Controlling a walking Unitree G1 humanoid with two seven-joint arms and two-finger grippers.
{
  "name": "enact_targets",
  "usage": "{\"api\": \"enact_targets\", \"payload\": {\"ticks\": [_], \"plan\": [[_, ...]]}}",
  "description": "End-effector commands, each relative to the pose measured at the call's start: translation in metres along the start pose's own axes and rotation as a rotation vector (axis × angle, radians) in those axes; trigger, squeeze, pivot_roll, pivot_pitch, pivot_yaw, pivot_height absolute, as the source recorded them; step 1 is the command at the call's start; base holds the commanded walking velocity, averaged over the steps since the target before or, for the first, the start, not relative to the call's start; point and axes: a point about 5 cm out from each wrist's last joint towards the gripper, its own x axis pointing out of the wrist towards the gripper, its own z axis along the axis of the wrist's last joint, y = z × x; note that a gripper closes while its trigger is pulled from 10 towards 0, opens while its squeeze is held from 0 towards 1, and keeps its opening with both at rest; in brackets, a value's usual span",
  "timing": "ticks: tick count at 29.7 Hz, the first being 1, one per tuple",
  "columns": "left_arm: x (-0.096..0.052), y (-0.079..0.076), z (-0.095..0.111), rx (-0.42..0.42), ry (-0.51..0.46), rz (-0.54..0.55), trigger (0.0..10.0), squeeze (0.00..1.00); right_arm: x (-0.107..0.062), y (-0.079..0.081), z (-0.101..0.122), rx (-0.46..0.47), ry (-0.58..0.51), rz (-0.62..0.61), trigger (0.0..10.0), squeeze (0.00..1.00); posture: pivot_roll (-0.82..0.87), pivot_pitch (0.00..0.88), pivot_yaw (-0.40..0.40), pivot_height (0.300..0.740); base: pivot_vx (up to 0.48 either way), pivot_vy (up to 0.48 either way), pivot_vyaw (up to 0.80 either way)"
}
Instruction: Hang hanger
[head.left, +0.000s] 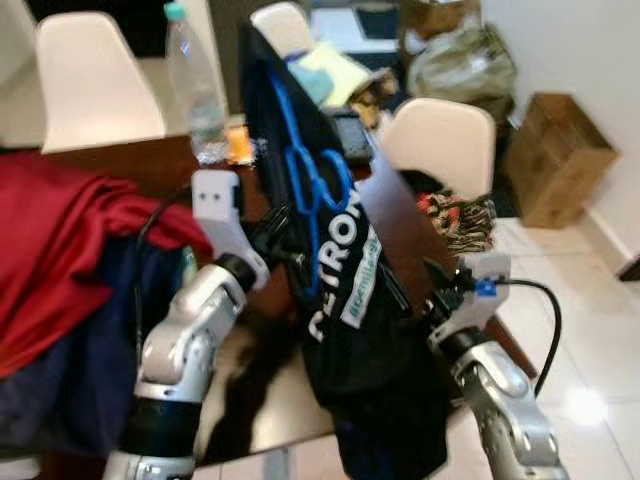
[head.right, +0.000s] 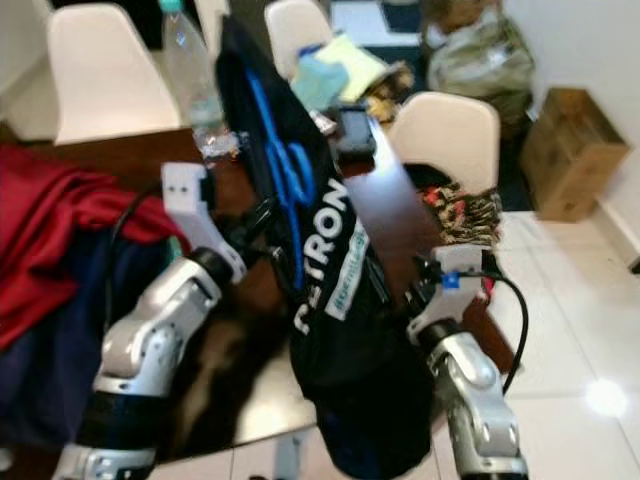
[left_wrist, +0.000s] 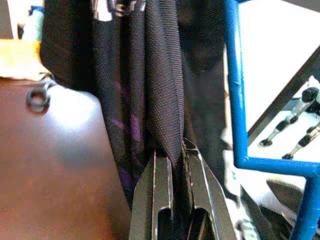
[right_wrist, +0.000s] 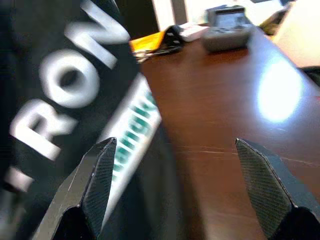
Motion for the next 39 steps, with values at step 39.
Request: {"api": "enact_targets", "payload": {"ticks": [39], "plan": [[-0.008, -0.012, -0.020, -0.087, 0.069, -0.135, 10.0, 0.00, -0.027, 0.053, 0.052, 0.227, -0.022, 0.576, 10.0, 0.00, 0.01, 0.176, 0.042, 0.740, 0.040, -0.035, 0.00]]}}
